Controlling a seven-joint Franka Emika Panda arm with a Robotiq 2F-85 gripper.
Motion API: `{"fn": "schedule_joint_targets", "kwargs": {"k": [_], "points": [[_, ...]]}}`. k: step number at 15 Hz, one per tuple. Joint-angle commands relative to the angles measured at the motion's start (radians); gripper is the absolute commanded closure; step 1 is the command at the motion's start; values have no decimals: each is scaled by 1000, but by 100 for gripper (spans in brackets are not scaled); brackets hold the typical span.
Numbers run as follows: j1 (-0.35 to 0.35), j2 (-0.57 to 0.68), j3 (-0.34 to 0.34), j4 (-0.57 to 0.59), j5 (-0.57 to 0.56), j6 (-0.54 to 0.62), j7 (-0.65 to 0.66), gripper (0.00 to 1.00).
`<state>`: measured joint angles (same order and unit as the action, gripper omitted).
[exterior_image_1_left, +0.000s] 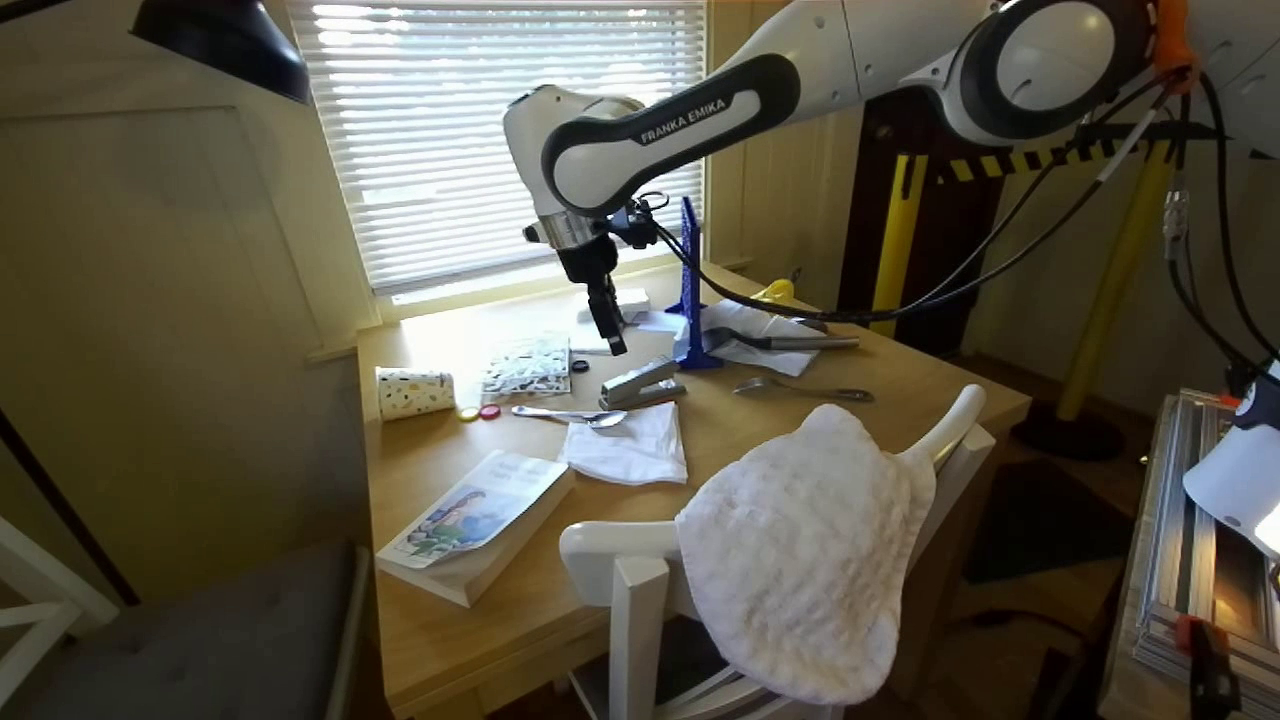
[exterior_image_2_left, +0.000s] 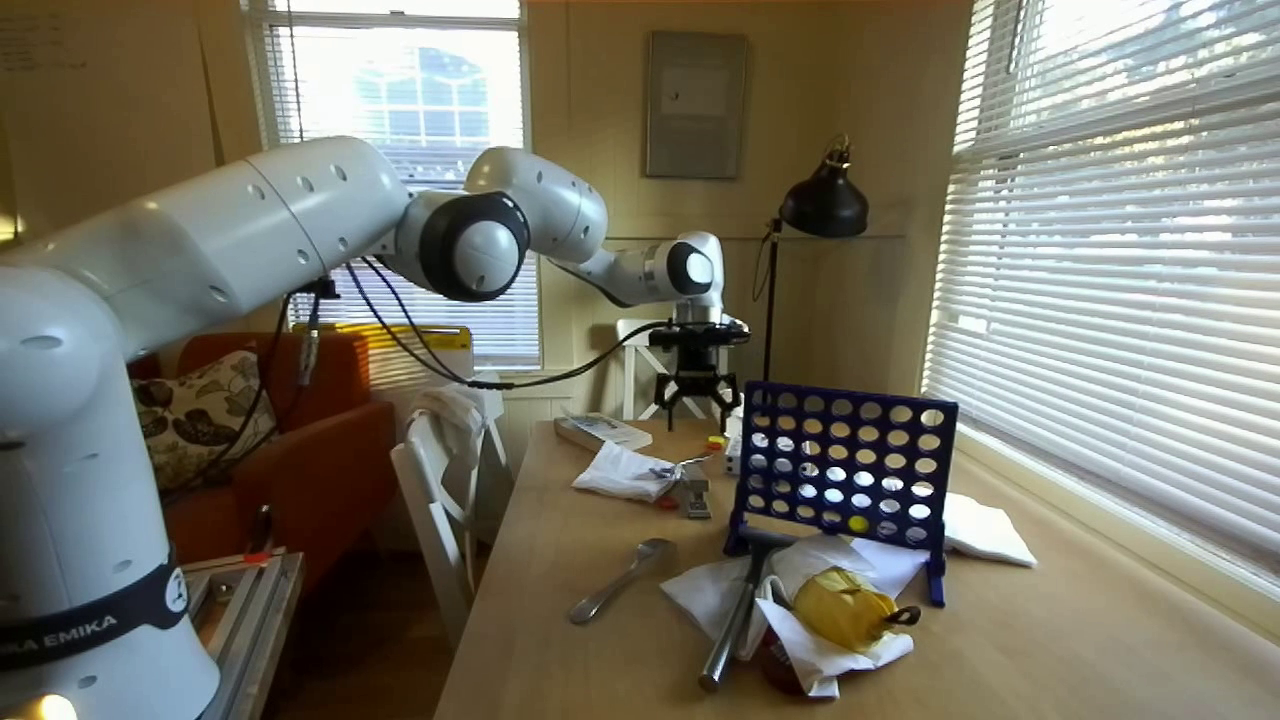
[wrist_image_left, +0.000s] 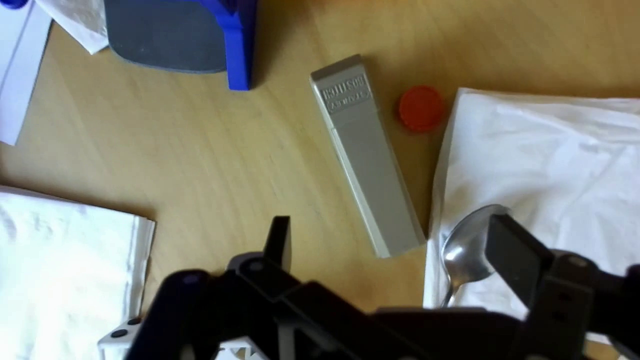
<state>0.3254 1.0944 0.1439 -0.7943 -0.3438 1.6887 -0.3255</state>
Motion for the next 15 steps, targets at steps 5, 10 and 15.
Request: {"fn": "schedule_joint_targets", "kwargs": {"k": [5, 10, 15], "points": [[49, 27, -26, 97, 2, -50, 172, 0], [35, 0, -19, 49, 0, -21, 265, 0], [35, 0, -19, 48, 0, -21, 263, 0]]}}
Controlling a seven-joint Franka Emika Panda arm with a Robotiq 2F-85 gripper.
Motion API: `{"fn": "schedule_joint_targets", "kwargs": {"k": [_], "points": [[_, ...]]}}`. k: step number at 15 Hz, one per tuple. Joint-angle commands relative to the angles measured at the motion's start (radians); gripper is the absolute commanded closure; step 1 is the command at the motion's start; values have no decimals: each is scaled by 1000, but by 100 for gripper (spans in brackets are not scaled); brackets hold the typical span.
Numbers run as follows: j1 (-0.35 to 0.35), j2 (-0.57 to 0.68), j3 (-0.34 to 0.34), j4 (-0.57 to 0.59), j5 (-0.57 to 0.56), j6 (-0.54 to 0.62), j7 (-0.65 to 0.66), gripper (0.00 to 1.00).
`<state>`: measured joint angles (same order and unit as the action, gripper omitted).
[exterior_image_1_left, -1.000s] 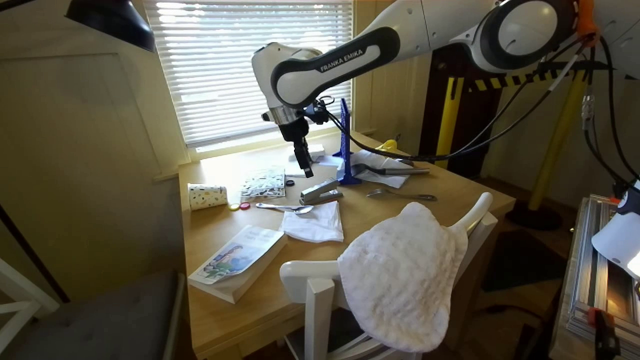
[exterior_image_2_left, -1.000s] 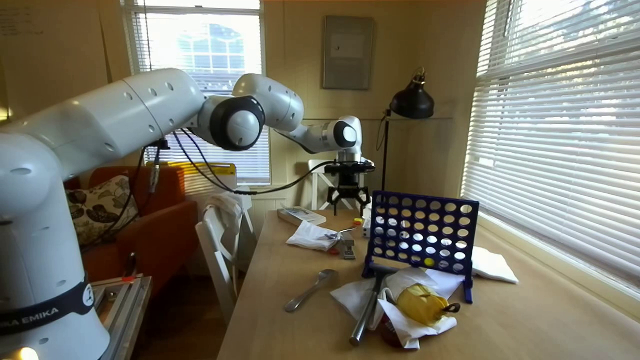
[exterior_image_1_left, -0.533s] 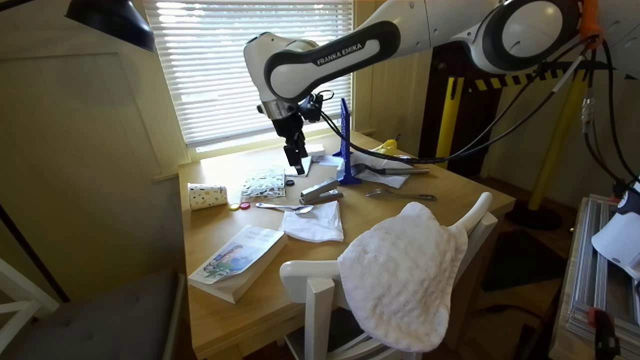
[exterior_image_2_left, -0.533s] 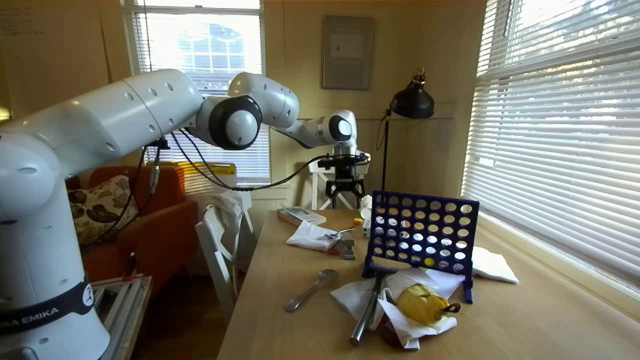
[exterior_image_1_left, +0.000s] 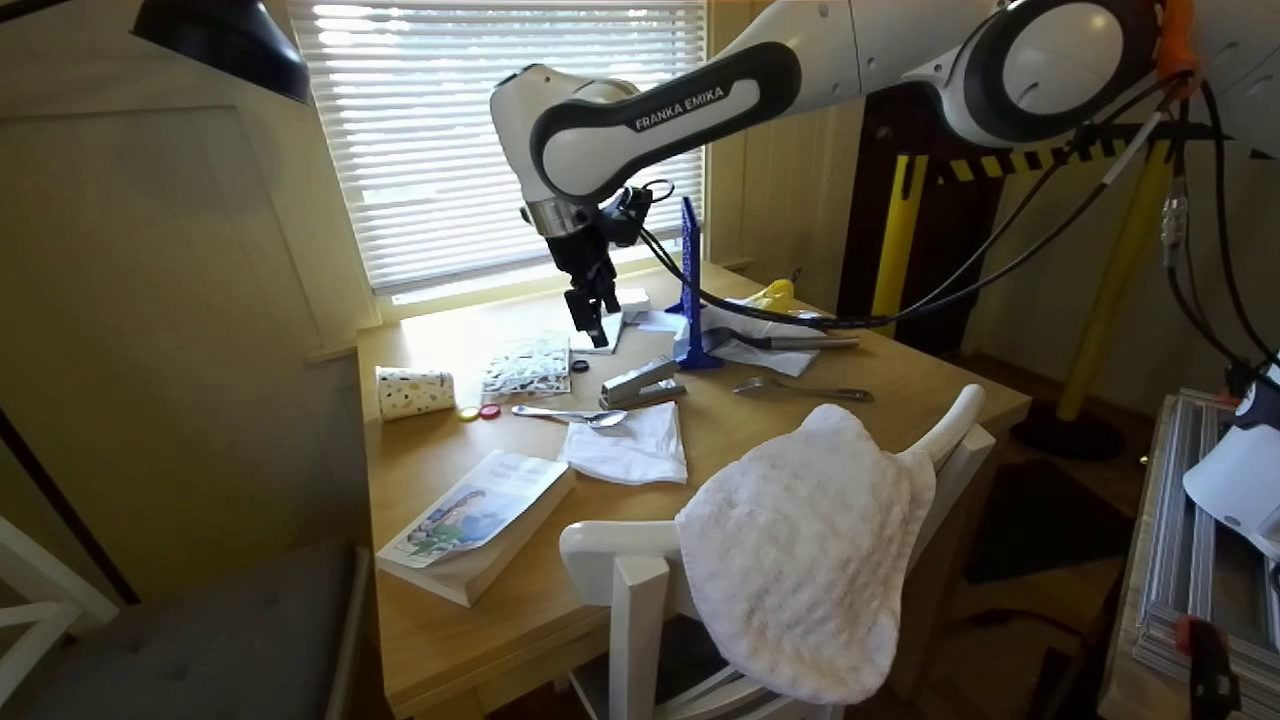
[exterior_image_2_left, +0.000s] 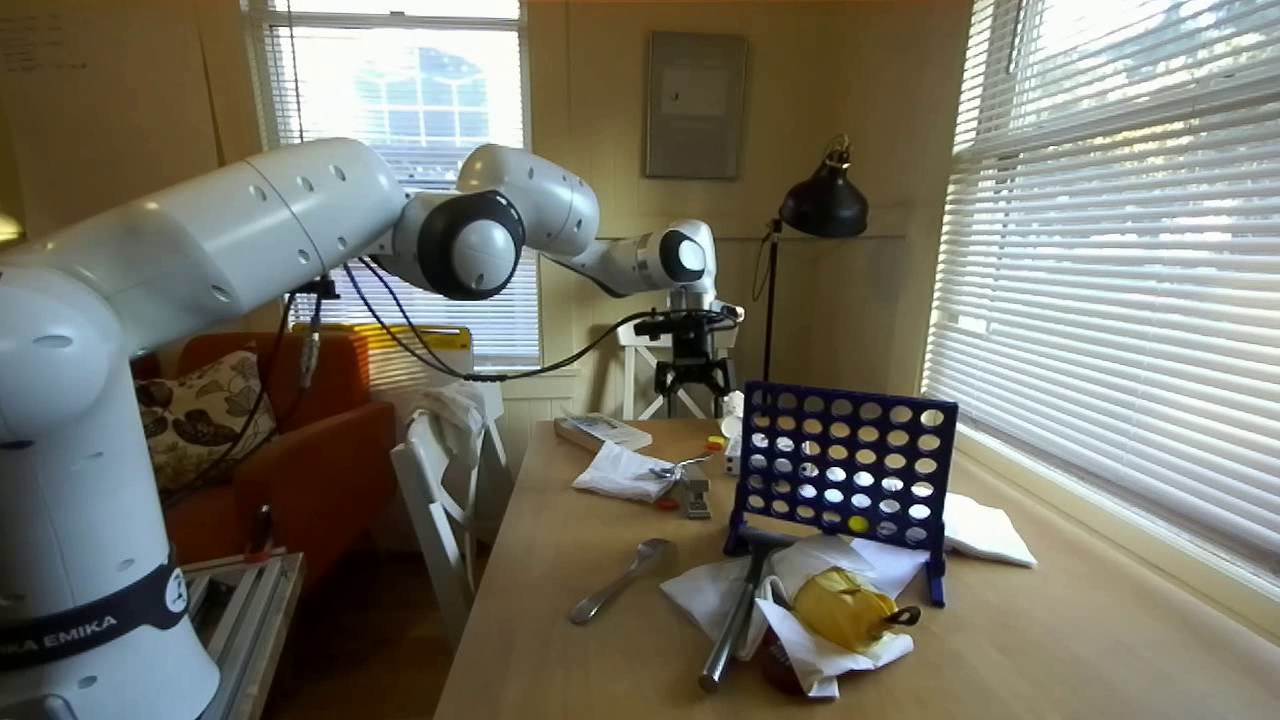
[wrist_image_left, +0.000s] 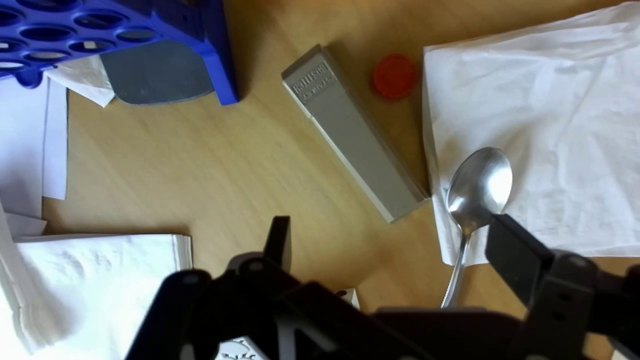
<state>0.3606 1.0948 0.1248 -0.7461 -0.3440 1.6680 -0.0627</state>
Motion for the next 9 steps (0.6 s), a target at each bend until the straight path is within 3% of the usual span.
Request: {"fn": "schedule_joint_targets", "kwargs": {"k": [1, 3, 9], "points": [[-16, 5, 10, 3, 26, 18, 32, 0], [-40, 6, 22, -6, 56, 63, 74, 0], [-49, -11, -7, -71, 26, 413, 182, 0]]}}
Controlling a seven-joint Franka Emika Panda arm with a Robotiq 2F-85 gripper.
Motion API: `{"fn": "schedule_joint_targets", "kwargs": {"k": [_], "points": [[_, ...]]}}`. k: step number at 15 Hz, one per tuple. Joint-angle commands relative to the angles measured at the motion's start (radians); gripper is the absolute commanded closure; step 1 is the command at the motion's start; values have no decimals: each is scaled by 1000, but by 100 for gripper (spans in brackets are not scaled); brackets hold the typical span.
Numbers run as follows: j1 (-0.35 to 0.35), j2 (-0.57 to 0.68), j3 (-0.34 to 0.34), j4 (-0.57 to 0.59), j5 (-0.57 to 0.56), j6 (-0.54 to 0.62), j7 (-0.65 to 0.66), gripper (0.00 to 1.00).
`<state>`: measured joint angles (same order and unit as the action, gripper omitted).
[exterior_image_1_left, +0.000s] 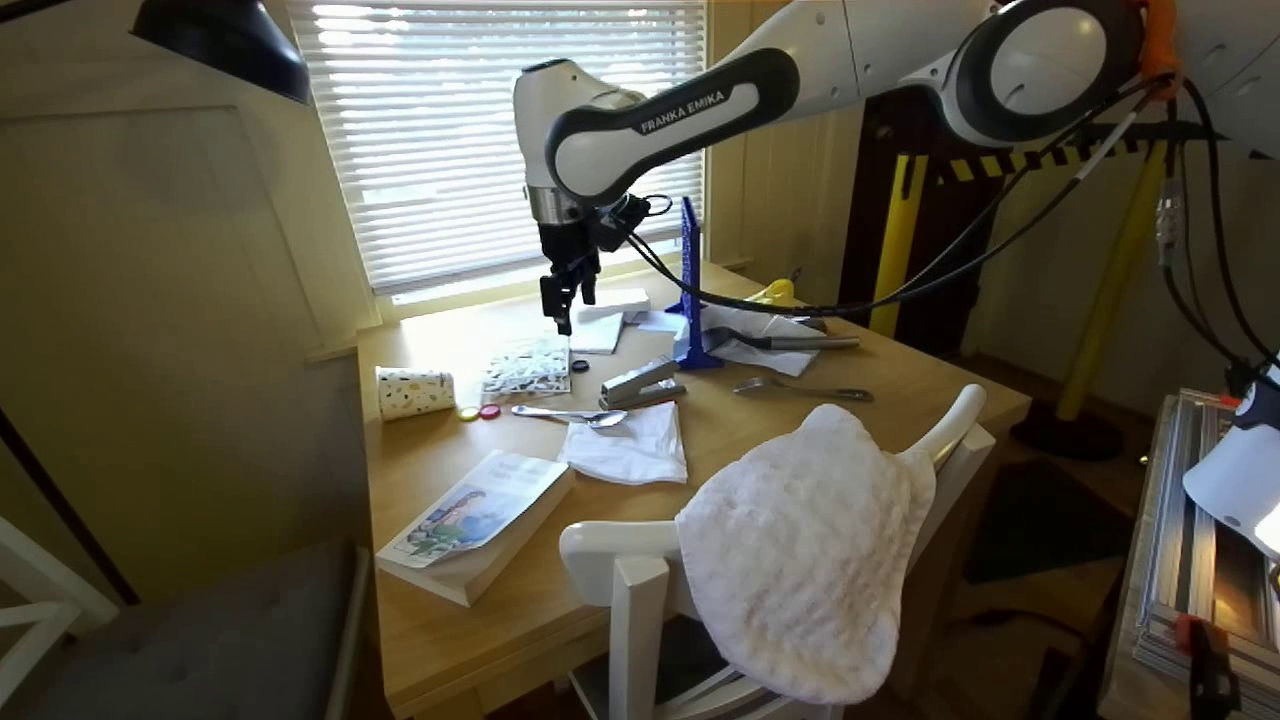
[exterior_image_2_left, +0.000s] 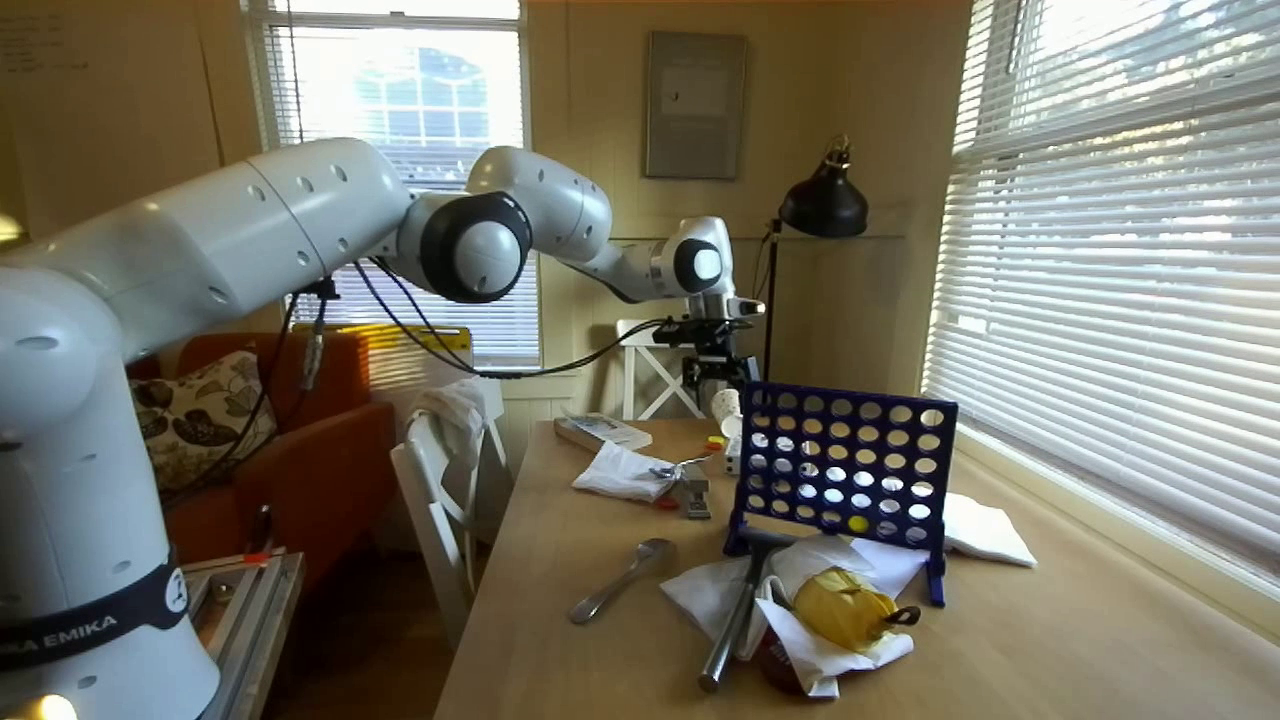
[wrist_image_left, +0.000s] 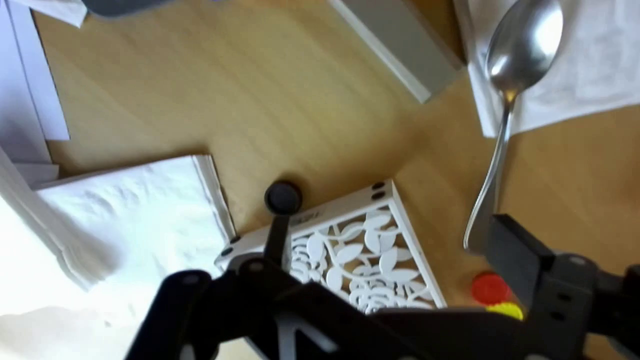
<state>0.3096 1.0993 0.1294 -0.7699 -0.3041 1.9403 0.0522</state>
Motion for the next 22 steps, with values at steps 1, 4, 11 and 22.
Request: {"fn": "schedule_joint_targets", "kwargs": {"k": [1, 4, 11, 22], "points": [[4, -20, -22, -61, -22, 191, 88, 0], [-26, -29, 20, -100, 13, 209, -15, 0], [-49, 7, 30, -73, -5, 191, -194, 0], [-163, 59, 55, -67, 18, 199, -503, 0]]}}
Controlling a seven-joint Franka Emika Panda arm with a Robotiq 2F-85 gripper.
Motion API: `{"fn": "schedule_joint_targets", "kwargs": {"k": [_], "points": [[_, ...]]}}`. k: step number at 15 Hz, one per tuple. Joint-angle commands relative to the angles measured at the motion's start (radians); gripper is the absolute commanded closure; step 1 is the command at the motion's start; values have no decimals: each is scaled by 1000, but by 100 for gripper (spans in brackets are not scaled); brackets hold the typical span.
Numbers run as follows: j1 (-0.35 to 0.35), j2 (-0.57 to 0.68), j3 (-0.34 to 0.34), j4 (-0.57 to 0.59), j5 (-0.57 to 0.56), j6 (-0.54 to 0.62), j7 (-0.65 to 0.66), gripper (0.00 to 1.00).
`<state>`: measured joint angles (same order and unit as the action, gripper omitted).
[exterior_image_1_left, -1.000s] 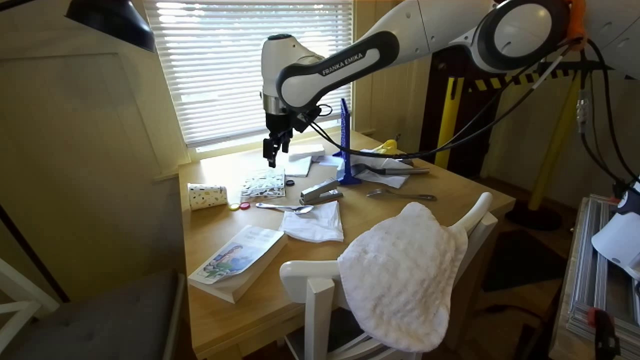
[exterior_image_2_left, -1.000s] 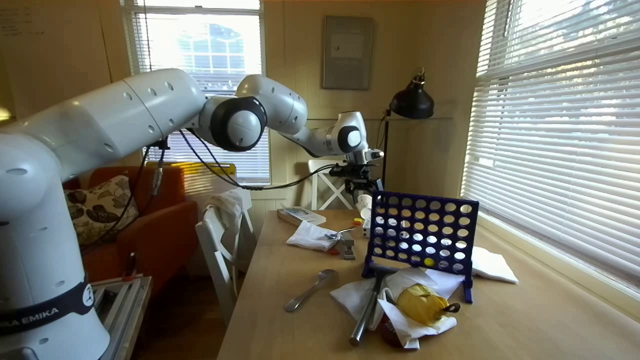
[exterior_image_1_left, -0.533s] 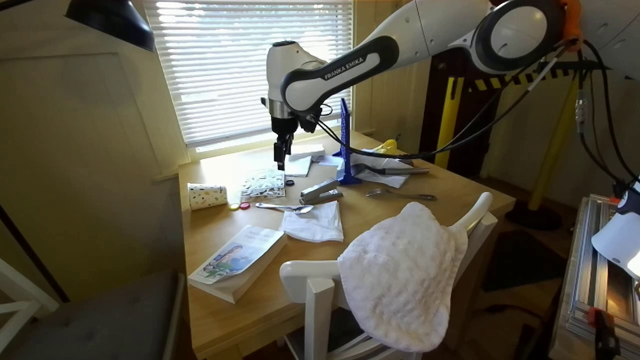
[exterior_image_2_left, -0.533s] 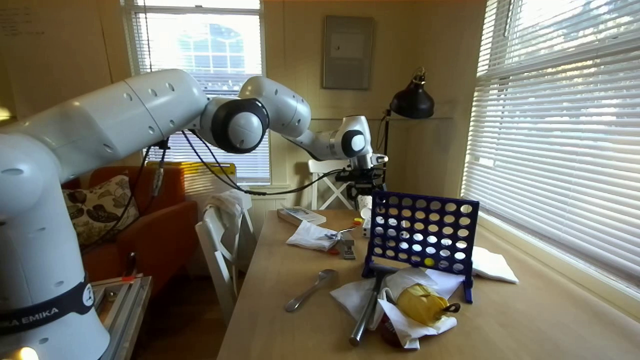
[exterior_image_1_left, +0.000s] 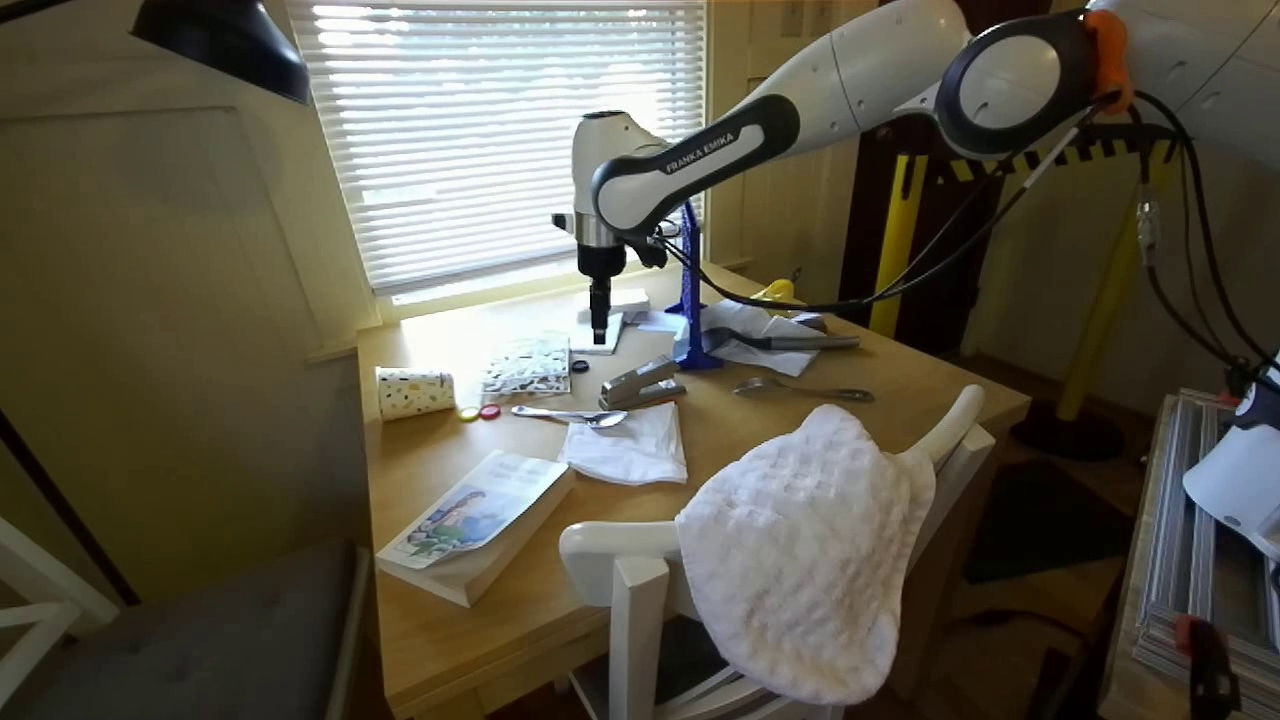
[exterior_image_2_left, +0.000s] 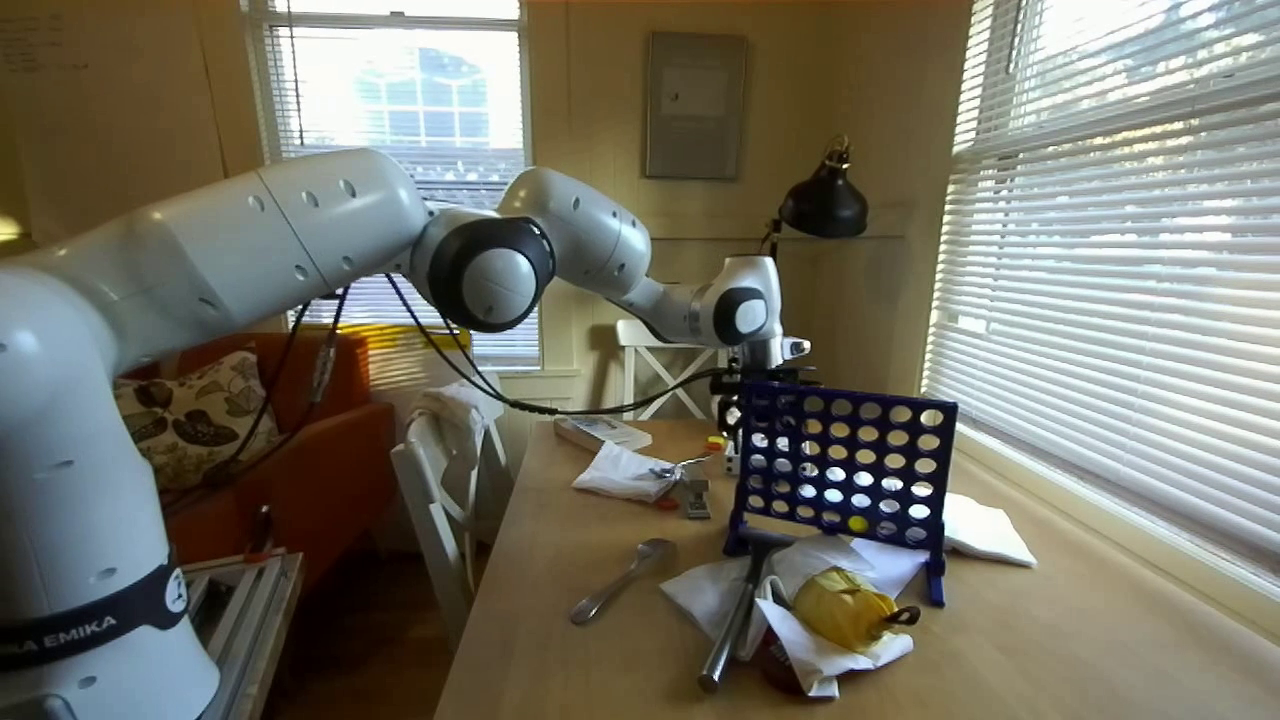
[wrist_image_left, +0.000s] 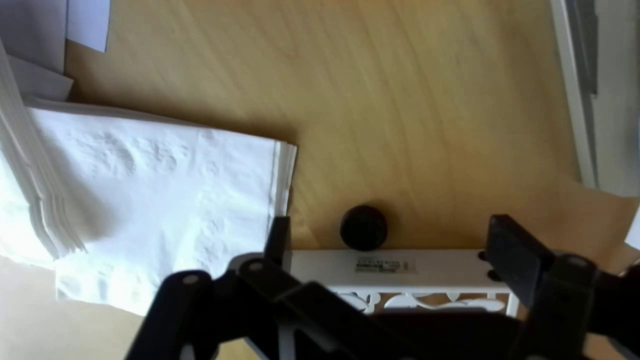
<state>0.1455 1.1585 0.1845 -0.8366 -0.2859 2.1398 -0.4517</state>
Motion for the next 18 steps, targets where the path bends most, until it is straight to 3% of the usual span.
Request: {"fn": "schedule_joint_targets", "kwargs": {"k": [1, 8, 12, 18], "points": [[-7, 4, 1, 1, 1, 0, -4, 0], [0, 27, -8, 15, -7, 33, -1, 0], [0, 67, -13, 30, -14, 137, -10, 0], [-41, 133, 60, 48, 26, 245, -139, 0]]}}
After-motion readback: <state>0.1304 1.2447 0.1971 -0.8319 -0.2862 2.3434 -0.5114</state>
